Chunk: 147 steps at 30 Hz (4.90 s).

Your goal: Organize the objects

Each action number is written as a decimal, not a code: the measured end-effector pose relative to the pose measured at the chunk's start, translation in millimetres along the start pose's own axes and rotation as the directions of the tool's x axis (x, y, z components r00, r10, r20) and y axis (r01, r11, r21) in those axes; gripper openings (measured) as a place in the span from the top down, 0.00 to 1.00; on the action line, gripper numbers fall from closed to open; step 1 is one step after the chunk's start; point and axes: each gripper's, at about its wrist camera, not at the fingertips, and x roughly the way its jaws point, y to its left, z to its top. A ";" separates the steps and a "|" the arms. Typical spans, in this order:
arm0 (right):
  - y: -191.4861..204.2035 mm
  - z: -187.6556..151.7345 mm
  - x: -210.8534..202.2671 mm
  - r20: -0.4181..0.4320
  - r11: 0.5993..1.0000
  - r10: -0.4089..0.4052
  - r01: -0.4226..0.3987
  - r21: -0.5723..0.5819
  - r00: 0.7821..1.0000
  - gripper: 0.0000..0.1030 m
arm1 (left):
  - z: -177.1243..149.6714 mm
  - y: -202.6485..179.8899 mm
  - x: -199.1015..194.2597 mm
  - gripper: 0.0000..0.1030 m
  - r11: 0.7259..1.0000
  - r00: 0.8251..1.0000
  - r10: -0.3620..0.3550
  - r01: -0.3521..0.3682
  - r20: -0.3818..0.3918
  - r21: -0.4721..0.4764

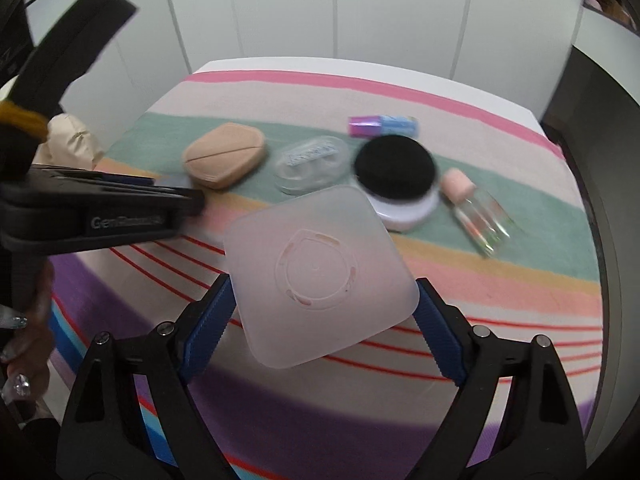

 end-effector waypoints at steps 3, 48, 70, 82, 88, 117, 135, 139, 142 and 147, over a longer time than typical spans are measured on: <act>-13.2 -2.7 -3.9 -0.010 0.999 0.003 -0.002 0.050 1.000 0.13 | -2.8 -3.5 -0.7 0.64 1.000 1.000 0.005 -0.005 -0.003 0.010; -36.2 122.2 -208.3 0.135 0.984 -0.140 0.123 0.132 0.981 0.13 | 39.5 42.7 -198.0 0.64 0.997 0.984 0.064 -0.057 0.166 -0.047; -31.3 67.2 -249.0 0.060 0.970 -0.174 0.160 0.185 0.983 0.13 | -37.9 22.3 -264.6 0.64 0.995 0.980 0.081 -0.091 0.184 0.050; -8.1 6.6 -293.9 0.059 0.975 -0.139 0.126 0.181 0.989 0.13 | -107.2 21.4 -329.1 0.64 0.987 0.966 0.144 -0.156 0.216 0.039; -5.1 -25.1 -318.6 0.041 0.975 -0.129 0.119 0.187 0.991 0.13 | -134.0 22.3 -336.8 0.64 0.992 0.979 0.121 -0.127 0.165 0.020; 22.5 -67.2 -334.7 0.000 0.984 -0.116 0.114 0.139 0.993 0.13 | -188.1 55.8 -344.2 0.64 0.995 0.986 0.090 -0.083 0.138 -0.059; 132.9 -12.2 -305.3 0.045 0.996 0.035 -0.031 -0.087 0.998 0.13 | -193.2 155.2 -351.7 0.64 0.949 0.974 0.190 -0.149 0.126 -0.280; 162.4 -0.7 -299.4 0.043 0.987 0.078 -0.071 -0.147 0.996 0.13 | -201.1 186.0 -353.9 0.64 0.923 0.969 0.220 -0.169 0.114 -0.345; 189.1 9.0 -295.5 0.045 0.975 0.104 -0.093 -0.201 0.994 0.13 | -208.0 213.0 -355.4 0.64 0.897 0.964 0.245 -0.186 0.101 -0.402; 230.1 19.3 -293.8 0.041 0.951 0.153 -0.136 -0.277 0.987 0.13 | -219.9 249.9 -358.0 0.64 0.858 0.960 0.267 -0.198 0.081 -0.473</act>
